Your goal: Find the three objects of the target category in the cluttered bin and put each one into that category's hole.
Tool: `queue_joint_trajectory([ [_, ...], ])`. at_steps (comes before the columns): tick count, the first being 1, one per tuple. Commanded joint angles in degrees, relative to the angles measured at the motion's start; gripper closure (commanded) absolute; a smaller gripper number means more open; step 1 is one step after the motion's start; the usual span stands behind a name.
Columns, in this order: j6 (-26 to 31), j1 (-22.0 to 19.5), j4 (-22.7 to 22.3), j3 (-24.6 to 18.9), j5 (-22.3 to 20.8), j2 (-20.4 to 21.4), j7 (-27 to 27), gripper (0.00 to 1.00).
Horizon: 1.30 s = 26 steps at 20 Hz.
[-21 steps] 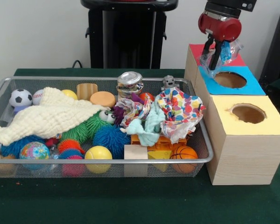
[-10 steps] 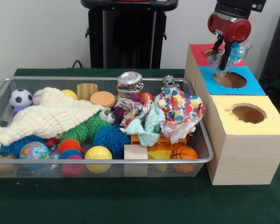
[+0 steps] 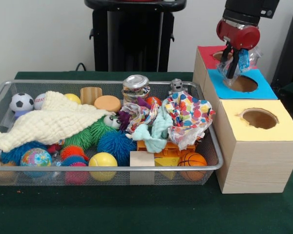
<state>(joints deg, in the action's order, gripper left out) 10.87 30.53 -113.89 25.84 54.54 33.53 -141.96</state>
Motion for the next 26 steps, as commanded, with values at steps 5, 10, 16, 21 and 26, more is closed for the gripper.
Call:
queue_joint_trajectory([
  [5, 0.35, -2.73, 2.6, -6.51, 2.38, -2.72, -14.97, 1.0],
  [10, 0.99, -2.99, 3.31, -6.22, 2.23, -3.0, -14.97, 1.0],
  [16, 3.23, -2.26, 4.13, -4.77, 1.98, -3.55, -16.11, 1.0],
  [21, 3.93, -1.98, 4.48, -4.76, 2.2, -3.54, -16.88, 1.0],
  [26, 3.73, -2.36, 4.12, -5.44, 2.47, -3.15, -16.75, 1.0],
])
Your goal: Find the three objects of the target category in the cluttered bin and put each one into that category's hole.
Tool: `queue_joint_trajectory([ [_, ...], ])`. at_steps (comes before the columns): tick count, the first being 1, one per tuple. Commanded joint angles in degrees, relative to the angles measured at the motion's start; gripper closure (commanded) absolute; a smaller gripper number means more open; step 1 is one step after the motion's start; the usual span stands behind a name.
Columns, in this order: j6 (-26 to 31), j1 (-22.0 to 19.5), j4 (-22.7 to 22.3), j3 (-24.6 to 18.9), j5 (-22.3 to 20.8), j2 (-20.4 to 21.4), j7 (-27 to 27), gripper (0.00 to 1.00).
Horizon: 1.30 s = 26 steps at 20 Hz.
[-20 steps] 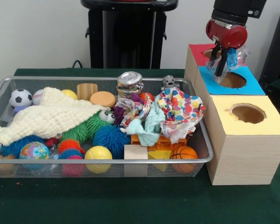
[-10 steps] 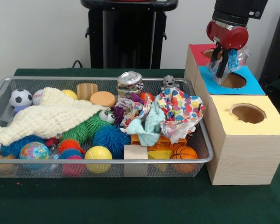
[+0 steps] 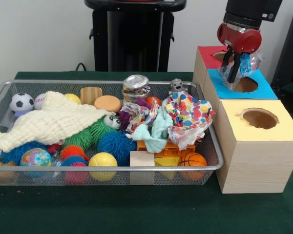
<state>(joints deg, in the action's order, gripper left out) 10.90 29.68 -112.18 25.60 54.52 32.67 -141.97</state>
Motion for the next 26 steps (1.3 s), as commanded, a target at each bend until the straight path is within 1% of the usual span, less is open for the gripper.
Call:
queue_joint_trajectory([
  [1, 3.66, -1.42, 2.38, -5.19, 2.51, -2.29, -16.81, 1.0],
  [11, 5.38, -0.22, 3.44, -4.04, 2.57, -3.12, -18.8, 1.0],
  [19, 5.99, -0.73, 3.22, -4.84, 2.8, -2.4, -18.74, 1.0],
  [22, 5.62, -1.62, 2.54, -6.07, 3.08, -1.65, -17.88, 1.0],
  [26, 6.8, -1.24, 3.13, -5.44, 2.71, -1.88, -18.48, 1.0],
])
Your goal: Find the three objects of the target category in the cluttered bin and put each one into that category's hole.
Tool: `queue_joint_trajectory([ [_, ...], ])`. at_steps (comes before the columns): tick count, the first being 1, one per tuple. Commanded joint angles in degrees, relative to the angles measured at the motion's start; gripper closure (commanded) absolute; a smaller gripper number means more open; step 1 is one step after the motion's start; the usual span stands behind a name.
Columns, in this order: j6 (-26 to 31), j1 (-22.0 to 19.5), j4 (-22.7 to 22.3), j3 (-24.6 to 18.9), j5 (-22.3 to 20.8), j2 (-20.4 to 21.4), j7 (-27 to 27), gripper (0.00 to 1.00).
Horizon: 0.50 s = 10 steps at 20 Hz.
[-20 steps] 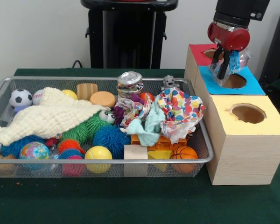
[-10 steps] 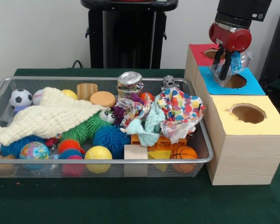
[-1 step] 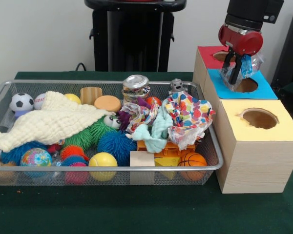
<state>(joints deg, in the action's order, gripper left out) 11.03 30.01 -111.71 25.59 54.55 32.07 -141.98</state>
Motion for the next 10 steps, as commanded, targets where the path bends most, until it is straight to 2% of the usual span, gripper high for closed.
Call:
queue_joint_trajectory([
  [1, 7.15, -1.39, 2.95, -5.12, 2.53, -1.43, -18.77, 1.0],
  [10, 7.19, -1.56, 3.34, -5.13, 2.67, -1.58, -18.82, 1.0],
])
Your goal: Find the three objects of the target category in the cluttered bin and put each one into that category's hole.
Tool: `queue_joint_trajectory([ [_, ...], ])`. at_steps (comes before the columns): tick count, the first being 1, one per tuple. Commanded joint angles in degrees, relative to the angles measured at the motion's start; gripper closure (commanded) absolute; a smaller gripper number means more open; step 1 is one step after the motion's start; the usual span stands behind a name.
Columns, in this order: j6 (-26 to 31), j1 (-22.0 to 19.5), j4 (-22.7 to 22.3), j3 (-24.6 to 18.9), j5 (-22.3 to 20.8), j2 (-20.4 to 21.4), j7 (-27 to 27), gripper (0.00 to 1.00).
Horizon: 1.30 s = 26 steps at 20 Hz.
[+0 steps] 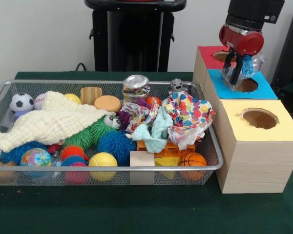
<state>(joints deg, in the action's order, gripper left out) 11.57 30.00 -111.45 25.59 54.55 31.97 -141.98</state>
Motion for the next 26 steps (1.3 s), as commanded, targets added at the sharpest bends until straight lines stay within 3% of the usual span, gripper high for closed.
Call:
queue_joint_trajectory([
  [1, 6.71, -1.52, 3.17, -5.1, 2.64, -1.57, -18.86, 1.0],
  [15, 5.95, -1.51, 2.74, -5.56, 3.0, -1.55, -18.72, 1.0],
  [26, 3.4, -2.5, -0.2, -9.2, 5.64, 0.47, -17.9, 1.0],
])
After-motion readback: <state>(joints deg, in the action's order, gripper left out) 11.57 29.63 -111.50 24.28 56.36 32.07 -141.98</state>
